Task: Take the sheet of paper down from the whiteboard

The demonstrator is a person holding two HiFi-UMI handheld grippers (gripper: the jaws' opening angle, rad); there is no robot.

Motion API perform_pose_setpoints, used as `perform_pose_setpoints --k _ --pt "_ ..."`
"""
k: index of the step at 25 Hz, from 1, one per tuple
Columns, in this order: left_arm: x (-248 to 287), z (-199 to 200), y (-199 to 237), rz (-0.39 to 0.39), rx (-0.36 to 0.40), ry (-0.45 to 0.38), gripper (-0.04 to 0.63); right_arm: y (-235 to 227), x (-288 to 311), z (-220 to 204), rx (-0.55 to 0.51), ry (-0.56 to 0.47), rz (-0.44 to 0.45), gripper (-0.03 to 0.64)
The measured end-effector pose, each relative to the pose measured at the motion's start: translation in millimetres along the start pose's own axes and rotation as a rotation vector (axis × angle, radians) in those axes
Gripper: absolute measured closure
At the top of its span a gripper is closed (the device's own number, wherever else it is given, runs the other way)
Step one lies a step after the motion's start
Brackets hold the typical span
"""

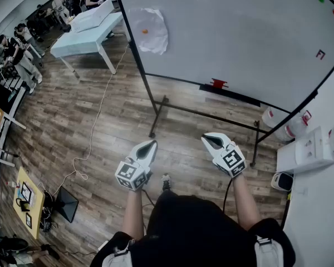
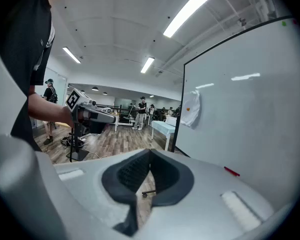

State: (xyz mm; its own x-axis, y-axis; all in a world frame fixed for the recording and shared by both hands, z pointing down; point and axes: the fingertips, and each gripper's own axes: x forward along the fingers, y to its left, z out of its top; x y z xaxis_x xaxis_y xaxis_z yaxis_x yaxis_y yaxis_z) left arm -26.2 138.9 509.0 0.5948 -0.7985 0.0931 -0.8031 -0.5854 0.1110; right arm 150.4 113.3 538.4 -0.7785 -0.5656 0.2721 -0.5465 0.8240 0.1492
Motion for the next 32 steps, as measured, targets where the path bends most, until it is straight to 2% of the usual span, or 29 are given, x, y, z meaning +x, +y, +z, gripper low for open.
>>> perform_pose_setpoints --k 3,6,12,23,32 --pt "-7.6 -10.0 0.6 -0.025 -0.008 0.031 0.584 9.3 1.0 -1.0 0.024 0.023 -0.005 0.614" --pt "-5.2 -9.1 13.0 -0.045 0.005 0.019 0.584 6.0 11.6 4.4 0.029 0.022 -0.004 0.614" --pt "1.2 -2.3 41.1 -0.036 0.007 0.021 0.584 -2.8 38.7 11.4 0.031 0.020 -0.010 0.614" --pt "13.3 3.3 91.6 -0.057 -0.001 0.011 0.584 -15.0 79.4 27.9 0.114 -0.029 -0.008 0.614" --pt "17.0 3.8 137.2 -0.060 -0.028 -0.001 0.584 -22.9 115.2 33.5 0.122 0.001 -0.047 0.614"
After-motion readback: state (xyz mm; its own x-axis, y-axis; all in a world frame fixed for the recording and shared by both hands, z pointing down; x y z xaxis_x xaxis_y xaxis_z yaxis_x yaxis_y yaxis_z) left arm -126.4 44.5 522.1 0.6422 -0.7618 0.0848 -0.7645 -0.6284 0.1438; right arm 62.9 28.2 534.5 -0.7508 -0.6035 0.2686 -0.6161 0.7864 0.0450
